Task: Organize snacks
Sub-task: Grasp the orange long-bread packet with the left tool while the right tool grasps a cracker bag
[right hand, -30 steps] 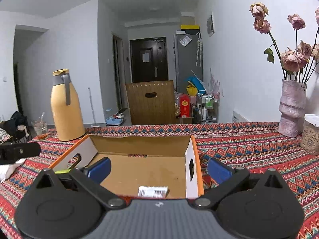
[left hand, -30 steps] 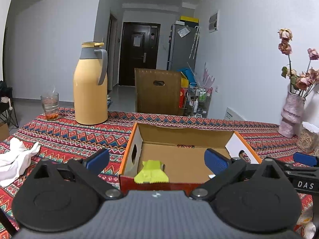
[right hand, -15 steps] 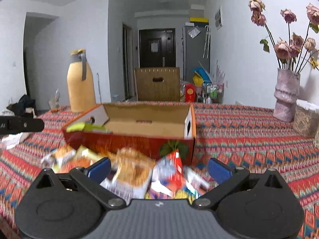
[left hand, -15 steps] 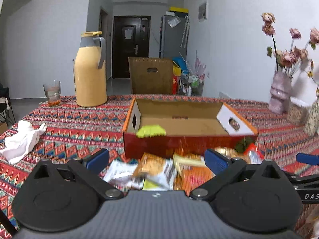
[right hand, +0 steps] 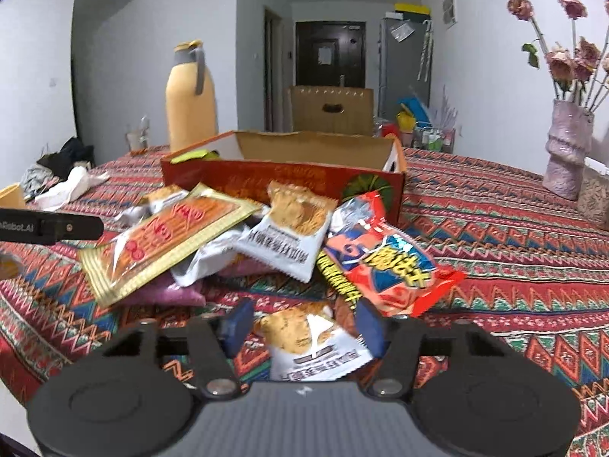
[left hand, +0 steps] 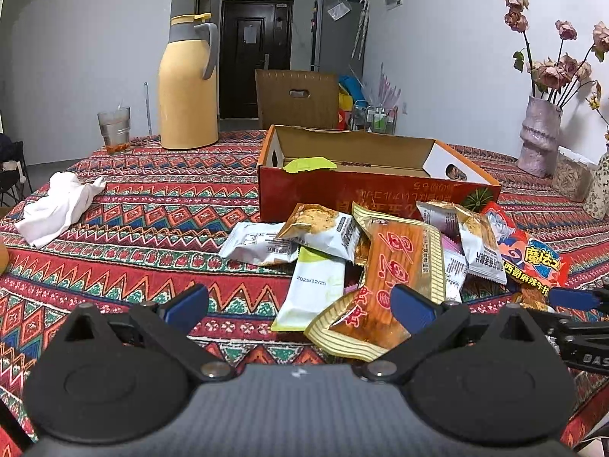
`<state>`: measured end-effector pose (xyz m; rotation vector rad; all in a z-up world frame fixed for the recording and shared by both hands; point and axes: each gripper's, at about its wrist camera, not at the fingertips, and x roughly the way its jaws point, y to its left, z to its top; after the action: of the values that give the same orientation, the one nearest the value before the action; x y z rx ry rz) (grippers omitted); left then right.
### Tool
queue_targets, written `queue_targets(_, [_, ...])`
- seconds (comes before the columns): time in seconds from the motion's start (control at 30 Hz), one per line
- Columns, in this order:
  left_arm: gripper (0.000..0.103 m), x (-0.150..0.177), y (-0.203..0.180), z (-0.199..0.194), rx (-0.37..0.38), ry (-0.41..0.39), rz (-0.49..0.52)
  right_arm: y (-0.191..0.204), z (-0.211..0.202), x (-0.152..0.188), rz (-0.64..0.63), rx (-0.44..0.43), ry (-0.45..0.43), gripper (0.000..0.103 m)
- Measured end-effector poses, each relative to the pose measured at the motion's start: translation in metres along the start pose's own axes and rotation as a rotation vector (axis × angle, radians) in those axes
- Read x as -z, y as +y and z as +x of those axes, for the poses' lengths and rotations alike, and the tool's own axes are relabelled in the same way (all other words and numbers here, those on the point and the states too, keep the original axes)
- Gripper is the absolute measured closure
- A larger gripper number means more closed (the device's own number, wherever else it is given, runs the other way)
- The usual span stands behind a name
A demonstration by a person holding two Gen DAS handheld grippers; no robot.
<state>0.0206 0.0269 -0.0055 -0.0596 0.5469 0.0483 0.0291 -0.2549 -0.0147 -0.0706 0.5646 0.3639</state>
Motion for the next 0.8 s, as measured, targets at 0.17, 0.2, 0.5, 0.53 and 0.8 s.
queue_targets(0.17, [0.000, 0.001, 0.001, -0.002, 0.005, -0.003, -0.007, 0.000, 0.015, 0.002, -0.007, 0.004, 0.045, 0.048])
queue_targets(0.2, [0.000, 0.001, 0.001, -0.001, 0.006, -0.002, -0.009, -0.001, 0.017, 0.004, -0.003, 0.005, 0.056, 0.048])
queue_targets(0.5, [0.000, 0.001, -0.004, 0.003, 0.014, 0.012, -0.014, 0.001, 0.014, 0.008, 0.012, -0.020, 0.031, 0.059])
queue_targets(0.53, [0.000, 0.000, -0.005, 0.005, 0.016, 0.015, -0.013, 0.001, 0.011, 0.008, 0.015, -0.022, 0.018, 0.060])
queue_targets(0.8, [0.000, -0.007, -0.031, 0.022, 0.061, 0.049, 0.028, -0.008, -0.012, -0.005, 0.046, -0.006, -0.094, 0.059])
